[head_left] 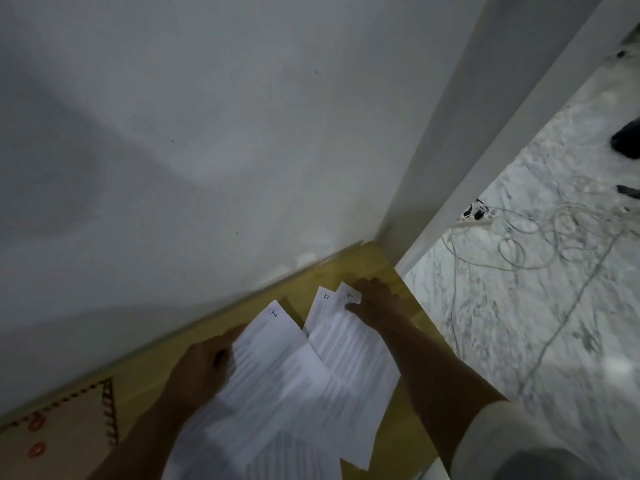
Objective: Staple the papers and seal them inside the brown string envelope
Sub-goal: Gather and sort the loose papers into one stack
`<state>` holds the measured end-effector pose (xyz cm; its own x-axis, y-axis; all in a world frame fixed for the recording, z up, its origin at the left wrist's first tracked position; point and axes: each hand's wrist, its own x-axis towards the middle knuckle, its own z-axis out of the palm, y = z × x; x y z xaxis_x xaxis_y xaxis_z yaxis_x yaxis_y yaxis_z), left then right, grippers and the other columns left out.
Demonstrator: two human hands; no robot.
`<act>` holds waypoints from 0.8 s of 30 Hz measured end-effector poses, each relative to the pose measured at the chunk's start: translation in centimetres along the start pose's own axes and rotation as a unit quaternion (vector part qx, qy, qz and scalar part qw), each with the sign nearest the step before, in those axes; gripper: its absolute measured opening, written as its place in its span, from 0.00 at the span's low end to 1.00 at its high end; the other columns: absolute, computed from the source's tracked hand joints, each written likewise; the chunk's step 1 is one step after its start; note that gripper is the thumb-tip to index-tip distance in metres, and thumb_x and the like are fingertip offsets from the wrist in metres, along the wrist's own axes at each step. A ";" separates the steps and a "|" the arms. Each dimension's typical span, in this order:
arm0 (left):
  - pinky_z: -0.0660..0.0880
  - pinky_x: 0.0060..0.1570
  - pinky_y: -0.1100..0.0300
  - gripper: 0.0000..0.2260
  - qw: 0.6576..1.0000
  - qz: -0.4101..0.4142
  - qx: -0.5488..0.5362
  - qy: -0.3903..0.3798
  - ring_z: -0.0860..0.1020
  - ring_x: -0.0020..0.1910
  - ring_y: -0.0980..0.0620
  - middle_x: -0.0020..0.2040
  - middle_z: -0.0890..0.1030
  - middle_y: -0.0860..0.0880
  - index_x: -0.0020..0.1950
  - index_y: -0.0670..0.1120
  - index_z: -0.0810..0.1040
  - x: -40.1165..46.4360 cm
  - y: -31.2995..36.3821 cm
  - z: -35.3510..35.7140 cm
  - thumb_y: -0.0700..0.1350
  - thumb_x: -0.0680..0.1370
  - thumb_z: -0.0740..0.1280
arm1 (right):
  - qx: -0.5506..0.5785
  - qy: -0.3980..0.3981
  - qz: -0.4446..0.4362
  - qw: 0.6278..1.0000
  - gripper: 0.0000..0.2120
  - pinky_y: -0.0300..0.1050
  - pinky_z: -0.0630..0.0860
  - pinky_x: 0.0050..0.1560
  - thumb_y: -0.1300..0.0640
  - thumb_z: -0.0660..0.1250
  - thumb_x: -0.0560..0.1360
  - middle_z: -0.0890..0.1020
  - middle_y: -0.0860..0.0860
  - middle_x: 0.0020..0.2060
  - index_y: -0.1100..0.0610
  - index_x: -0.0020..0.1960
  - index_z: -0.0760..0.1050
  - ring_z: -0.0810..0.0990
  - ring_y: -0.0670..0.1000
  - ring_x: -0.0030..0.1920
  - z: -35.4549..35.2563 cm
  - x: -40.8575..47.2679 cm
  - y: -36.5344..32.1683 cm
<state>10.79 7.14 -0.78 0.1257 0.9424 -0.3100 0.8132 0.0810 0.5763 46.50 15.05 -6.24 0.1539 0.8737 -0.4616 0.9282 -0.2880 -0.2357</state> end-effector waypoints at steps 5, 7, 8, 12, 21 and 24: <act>0.71 0.34 0.60 0.11 0.999 -0.025 0.013 -0.022 0.75 0.31 0.60 0.31 0.77 0.57 0.53 0.54 0.84 1.1 -0.3 0.1 0.40 0.81 0.64 | -0.032 -0.016 -0.007 0.999 0.33 0.58 0.69 0.62 0.40 0.74 0.71 0.72 0.54 0.64 0.46 0.71 0.66 0.71 0.58 0.65 0.0 1.8 -0.6; 0.70 0.34 0.61 0.12 0.999 -0.029 0.008 -0.018 0.74 0.30 0.61 0.30 0.76 0.58 0.52 0.56 0.83 1.2 -0.4 0.1 0.40 0.81 0.64 | -0.018 -0.026 -0.004 0.999 0.31 0.57 0.69 0.61 0.41 0.75 0.70 0.73 0.53 0.63 0.46 0.68 0.68 0.71 0.57 0.64 0.0 2.2 -0.7; 0.70 0.34 0.61 0.12 0.999 -0.030 0.014 -0.016 0.74 0.30 0.62 0.31 0.76 0.58 0.53 0.55 0.84 1.2 -0.3 0.0 0.40 0.81 0.64 | -0.018 -0.028 -0.003 0.999 0.30 0.57 0.69 0.61 0.41 0.76 0.69 0.73 0.53 0.63 0.46 0.67 0.69 0.72 0.57 0.64 -0.2 2.3 -0.7; 0.71 0.35 0.61 0.13 1.000 -0.027 0.005 -0.007 0.76 0.31 0.60 0.32 0.79 0.57 0.50 0.56 0.83 1.2 -0.6 -0.4 0.38 0.80 0.65 | -0.018 -0.025 -0.014 0.999 0.28 0.58 0.67 0.62 0.43 0.76 0.69 0.75 0.50 0.60 0.47 0.64 0.70 0.73 0.55 0.64 -0.4 2.4 -0.9; 0.72 0.36 0.63 0.22 0.999 0.013 -0.032 0.018 0.75 0.30 0.67 0.31 0.76 0.66 0.70 0.62 0.74 -1.7 -0.4 -2.1 0.38 0.82 0.62 | 0.125 0.030 -0.035 0.991 0.04 0.51 0.76 0.54 0.54 0.70 0.75 0.82 0.45 0.44 0.47 0.49 0.78 0.80 0.50 0.46 -1.1 -0.6 -0.6; 0.73 0.33 0.60 0.22 0.999 0.026 -0.032 0.029 0.73 0.26 0.62 0.28 0.75 0.61 0.72 0.68 0.66 -3.6 -1.1 -3.0 0.43 0.84 0.61 | 0.167 0.040 -0.071 0.983 0.09 0.42 0.72 0.42 0.57 0.69 0.78 0.81 0.49 0.35 0.52 0.39 0.80 0.76 0.47 0.36 -3.1 -3.4 -0.7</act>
<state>7.75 4.60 2.05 0.1330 0.9629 -0.2347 0.7680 0.0496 0.6386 46.41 13.45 -1.86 0.0695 0.9386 -0.3378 0.7812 -0.2618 -0.5667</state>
